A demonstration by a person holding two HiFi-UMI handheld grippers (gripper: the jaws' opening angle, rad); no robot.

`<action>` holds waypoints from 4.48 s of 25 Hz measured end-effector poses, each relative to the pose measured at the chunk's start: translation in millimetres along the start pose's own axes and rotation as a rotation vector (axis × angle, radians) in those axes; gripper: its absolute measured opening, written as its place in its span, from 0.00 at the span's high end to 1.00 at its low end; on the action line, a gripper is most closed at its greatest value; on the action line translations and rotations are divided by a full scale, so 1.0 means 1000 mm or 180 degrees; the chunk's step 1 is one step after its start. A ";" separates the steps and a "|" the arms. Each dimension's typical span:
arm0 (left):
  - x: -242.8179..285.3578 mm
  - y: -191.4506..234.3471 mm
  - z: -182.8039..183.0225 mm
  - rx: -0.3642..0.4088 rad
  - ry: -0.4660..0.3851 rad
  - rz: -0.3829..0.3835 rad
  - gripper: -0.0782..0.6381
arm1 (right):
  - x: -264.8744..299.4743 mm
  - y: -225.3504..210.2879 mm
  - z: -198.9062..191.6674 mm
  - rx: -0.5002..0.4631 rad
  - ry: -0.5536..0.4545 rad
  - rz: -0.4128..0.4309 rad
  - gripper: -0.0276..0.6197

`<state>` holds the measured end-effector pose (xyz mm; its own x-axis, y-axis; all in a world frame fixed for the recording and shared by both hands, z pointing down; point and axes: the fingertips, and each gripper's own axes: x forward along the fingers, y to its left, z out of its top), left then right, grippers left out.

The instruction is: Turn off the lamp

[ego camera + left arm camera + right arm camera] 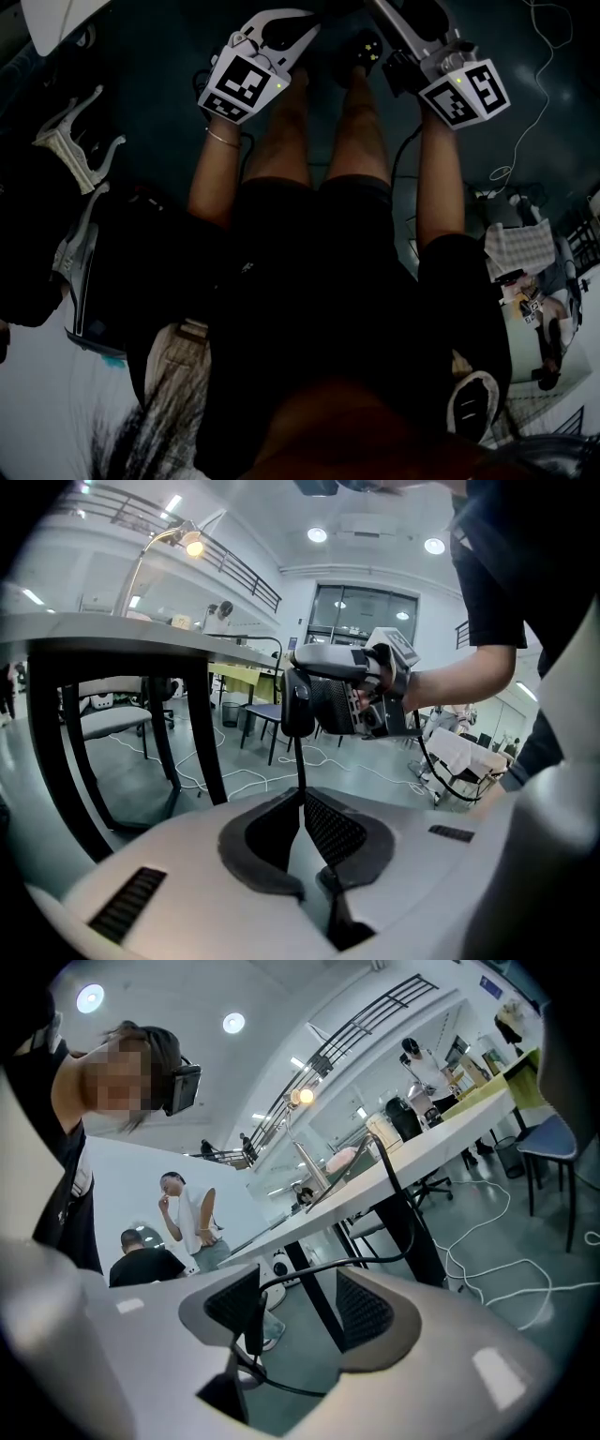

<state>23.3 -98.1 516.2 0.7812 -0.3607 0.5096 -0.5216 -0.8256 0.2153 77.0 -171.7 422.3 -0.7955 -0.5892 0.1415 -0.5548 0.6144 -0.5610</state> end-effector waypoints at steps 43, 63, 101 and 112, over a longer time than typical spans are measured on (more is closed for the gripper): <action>0.000 0.006 0.027 -0.0236 -0.0222 0.0160 0.86 | -0.007 0.016 -0.011 0.0429 -0.0243 0.0236 0.46; 0.005 0.003 0.048 -0.0260 -0.0402 0.0199 0.86 | 0.007 0.029 -0.011 0.0546 -0.0340 0.0296 0.70; 0.006 0.004 0.045 -0.0262 -0.0379 0.0175 0.86 | 0.012 0.027 -0.012 0.0524 -0.0327 0.0267 0.83; 0.007 0.002 0.044 -0.0258 -0.0369 0.0153 0.86 | 0.010 0.026 -0.013 0.0536 -0.0326 0.0254 0.83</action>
<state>42.5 -121.6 483.0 0.7865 -0.4506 0.4224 -0.5818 -0.7700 0.2619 51.4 -154.4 419.5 -0.8016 -0.5977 0.0121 -0.4355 0.5700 -0.6967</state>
